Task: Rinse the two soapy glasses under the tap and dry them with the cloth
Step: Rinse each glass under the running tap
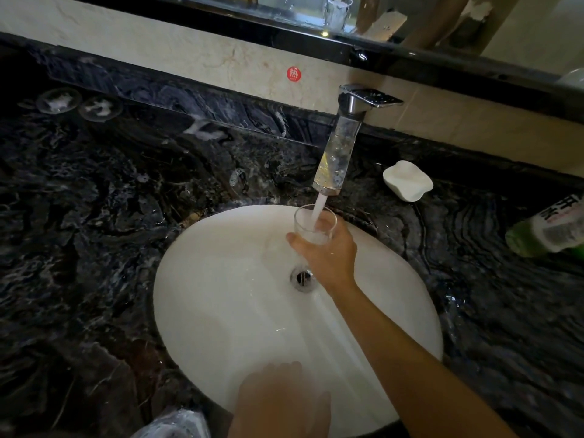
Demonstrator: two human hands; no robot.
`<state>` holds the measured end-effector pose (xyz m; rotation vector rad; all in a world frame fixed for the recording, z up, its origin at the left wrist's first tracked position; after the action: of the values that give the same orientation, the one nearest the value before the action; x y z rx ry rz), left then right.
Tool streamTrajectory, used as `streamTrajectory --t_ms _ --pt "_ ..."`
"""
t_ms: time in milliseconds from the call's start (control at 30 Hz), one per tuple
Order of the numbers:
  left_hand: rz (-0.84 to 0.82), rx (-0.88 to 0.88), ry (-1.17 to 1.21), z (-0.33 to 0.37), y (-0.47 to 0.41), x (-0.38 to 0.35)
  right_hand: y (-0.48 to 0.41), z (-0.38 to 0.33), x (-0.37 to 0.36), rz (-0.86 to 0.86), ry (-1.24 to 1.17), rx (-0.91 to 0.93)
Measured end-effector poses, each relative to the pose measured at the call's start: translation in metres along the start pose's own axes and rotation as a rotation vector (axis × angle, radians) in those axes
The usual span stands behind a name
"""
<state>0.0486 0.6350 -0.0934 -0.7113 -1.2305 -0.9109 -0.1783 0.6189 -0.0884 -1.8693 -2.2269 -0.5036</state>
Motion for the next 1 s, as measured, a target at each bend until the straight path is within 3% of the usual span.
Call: streamTrajectory --t_ms 200,300,433,533,700,1000 --pt "-0.045 -0.021 0.007 0.000 0.004 0.001 0.000 -0.004 0.003 -0.063 0.104 -0.025" --pt "-0.054 -0.014 0.018 -0.001 0.006 0.003 0.000 -0.014 0.014 -0.255 0.511 0.101" --pt "-0.103 -0.019 0.033 -0.001 0.010 0.010 0.006 -0.027 0.029 -0.592 1.117 0.124" --pt "-0.126 -0.007 0.039 0.001 0.012 0.015 0.017 -0.039 0.042 -0.732 1.346 0.086" --pt "-0.120 -0.021 0.051 0.002 0.015 0.021 0.032 -0.058 0.059 -0.846 1.504 -0.042" --pt "-0.148 -0.028 0.046 0.001 0.018 0.020 0.057 -0.072 0.091 -0.827 1.401 -0.183"
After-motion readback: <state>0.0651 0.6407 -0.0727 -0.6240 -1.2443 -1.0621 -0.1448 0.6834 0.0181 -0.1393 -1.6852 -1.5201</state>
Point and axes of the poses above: each hand's wrist, its own y-axis away from the middle knuckle, its own x-axis out of the back of the hand, z = x × y, the point moved 1 cm from there along -y, towards the middle knuckle, and after that the axes turned 5 degrees about z, right-handed, at the moved point
